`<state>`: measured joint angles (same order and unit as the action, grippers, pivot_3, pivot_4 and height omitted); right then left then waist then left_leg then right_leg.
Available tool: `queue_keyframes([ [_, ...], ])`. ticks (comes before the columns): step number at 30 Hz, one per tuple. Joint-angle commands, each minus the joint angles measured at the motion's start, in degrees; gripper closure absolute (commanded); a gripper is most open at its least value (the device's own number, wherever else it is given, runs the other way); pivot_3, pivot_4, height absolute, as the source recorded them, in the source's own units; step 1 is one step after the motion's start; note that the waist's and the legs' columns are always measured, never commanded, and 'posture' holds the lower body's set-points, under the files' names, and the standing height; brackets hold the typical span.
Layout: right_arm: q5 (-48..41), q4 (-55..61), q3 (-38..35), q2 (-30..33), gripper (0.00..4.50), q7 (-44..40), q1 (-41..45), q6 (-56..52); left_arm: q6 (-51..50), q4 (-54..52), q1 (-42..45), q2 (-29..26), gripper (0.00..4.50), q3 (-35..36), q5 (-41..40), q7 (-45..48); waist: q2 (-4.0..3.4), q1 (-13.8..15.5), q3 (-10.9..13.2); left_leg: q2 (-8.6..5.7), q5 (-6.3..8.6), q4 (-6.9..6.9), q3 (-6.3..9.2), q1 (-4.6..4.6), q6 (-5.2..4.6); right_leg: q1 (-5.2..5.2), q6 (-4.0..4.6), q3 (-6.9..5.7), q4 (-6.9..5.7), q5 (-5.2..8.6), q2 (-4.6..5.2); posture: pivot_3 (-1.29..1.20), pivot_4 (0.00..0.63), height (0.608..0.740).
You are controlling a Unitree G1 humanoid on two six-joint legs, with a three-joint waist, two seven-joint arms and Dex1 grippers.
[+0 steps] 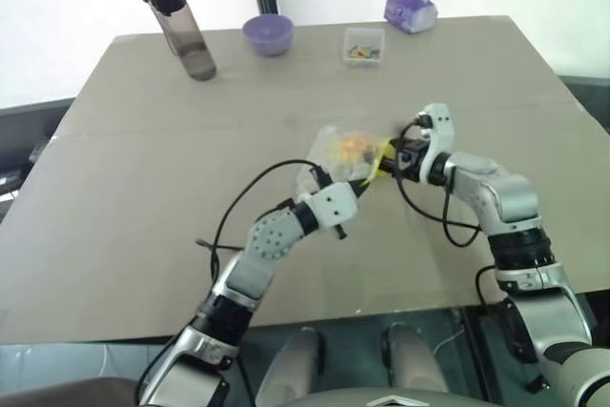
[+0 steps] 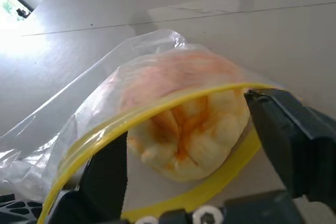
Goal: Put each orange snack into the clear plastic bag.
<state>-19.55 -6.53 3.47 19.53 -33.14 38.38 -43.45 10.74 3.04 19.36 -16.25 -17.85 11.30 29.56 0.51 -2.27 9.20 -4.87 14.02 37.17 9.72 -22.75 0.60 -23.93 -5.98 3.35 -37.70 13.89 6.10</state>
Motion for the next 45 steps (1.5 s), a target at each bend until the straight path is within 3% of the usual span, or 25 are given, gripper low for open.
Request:
queue_keyframes([
  [1, -2.4, 5.6, -2.5, 4.2, 0.61, -4.5, -2.3, 0.1, -0.1, -0.7, 0.7, 0.6, 4.5, 3.0, -2.2, -1.8, 0.0, 0.2, 0.0, 0.0, 0.0, 0.0, 0.01, -0.01, 0.0, 0.0, 0.0, -0.01, 0.01, 0.0, 0.0, 0.0, 0.15, 0.74],
  [5, -2.8, 7.0, -2.3, 9.5, 0.61, -9.5, -5.7, 1.7, -0.9, -0.7, 0.7, 0.7, 4.5, 4.4, -2.9, -2.4, 0.0, 0.2, 0.0, -0.01, 0.02, 0.01, -0.02, -0.02, -0.03, 0.02, 0.0, -0.01, 0.03, 0.0, 0.01, 0.0, 0.15, 0.74],
  [8, 3.1, 1.3, -0.7, 11.0, 0.61, -7.3, -6.0, 8.9, -1.1, -0.6, 0.6, 0.9, 4.5, 4.9, -3.2, -2.5, 0.0, -0.1, 0.0, -0.01, 0.03, 0.01, -0.02, -0.01, -0.04, 0.02, 0.0, -0.01, 0.02, 0.0, 0.01, 0.0, 0.15, 0.74],
  [14, 11.9, -11.4, 2.4, 6.8, 0.61, -2.5, -1.4, 23.5, -2.3, -1.7, -0.2, 1.4, 4.5, 5.0, -3.6, -2.8, 0.01, -0.2, 0.0, 0.02, -0.04, 0.01, -0.11, 0.05, 0.07, 0.02, 0.0, 0.04, -0.01, 0.0, -0.01, 0.0, 0.15, 0.74],
  [24, 9.3, -24.4, -1.1, -0.2, 0.61, -4.9, 6.9, 28.5, -3.4, -4.2, -2.4, 1.3, 4.5, 4.7, -2.5, -3.6, 0.01, -0.1, 0.0, 0.0, -0.09, 0.01, -0.07, 0.04, 0.15, 0.02, 0.0, 0.07, 0.0, 0.0, 0.0, 0.0, 0.15, 0.74],
  [30, 10.2, -28.6, -0.6, -0.5, 0.61, -7.5, 8.6, 30.9, -4.1, -5.4, -3.4, 0.9, 4.5, 4.6, -2.3, -4.0, 0.0, -0.2, 0.0, 0.01, -0.08, 0.0, -0.08, 0.05, 0.15, 0.01, 0.01, 0.07, -0.01, 0.0, -0.01, 0.0, 0.15, 0.74],
  [34, 10.0, -29.7, -0.9, -1.2, 1.75, -8.2, 9.3, 32.4, -4.3, -5.8, -3.8, 0.7, 4.5, 4.7, -2.2, -4.2, 0.0, -0.2, 0.0, 0.01, -0.08, 0.0, -0.09, 0.05, 0.14, 0.01, 0.0, 0.08, -0.01, 0.0, -0.01, 0.0, 0.15, 0.74],
  [36, 9.9, -29.7, -1.0, -1.5, 2.83, -8.5, 9.4, 32.6, -4.4, -6.0, -3.9, 0.7, 4.5, 4.6, -2.2, -4.3, 0.0, -0.2, 0.0, 0.01, -0.08, 0.0, -0.09, 0.05, 0.14, 0.01, 0.0, 0.08, -0.02, 0.0, -0.01, 0.0, 0.15, 0.74],
  [40, 10.4, -30.3, -1.0, -1.7, 4.47, -8.5, 9.8, 33.5, -4.5, -6.2, -4.1, 0.6, 4.5, 4.5, -2.1, -4.3, 0.0, -0.2, 0.0, 0.01, -0.08, 0.0, -0.08, 0.05, 0.15, 0.0, 0.01, 0.08, -0.02, 0.0, -0.01, 0.0, 0.15, 0.74],
  [45, 10.0, -29.0, -1.4, -1.8, 4.47, -8.4, 9.6, 33.8, -4.5, -5.8, -3.8, 0.5, 4.5, 4.5, -2.1, -4.3, 0.0, -0.2, 0.0, 0.01, -0.09, 0.0, -0.08, 0.05, 0.15, 0.0, 0.01, 0.08, -0.02, 0.0, -0.01, 0.0, 0.15, 0.74],
])
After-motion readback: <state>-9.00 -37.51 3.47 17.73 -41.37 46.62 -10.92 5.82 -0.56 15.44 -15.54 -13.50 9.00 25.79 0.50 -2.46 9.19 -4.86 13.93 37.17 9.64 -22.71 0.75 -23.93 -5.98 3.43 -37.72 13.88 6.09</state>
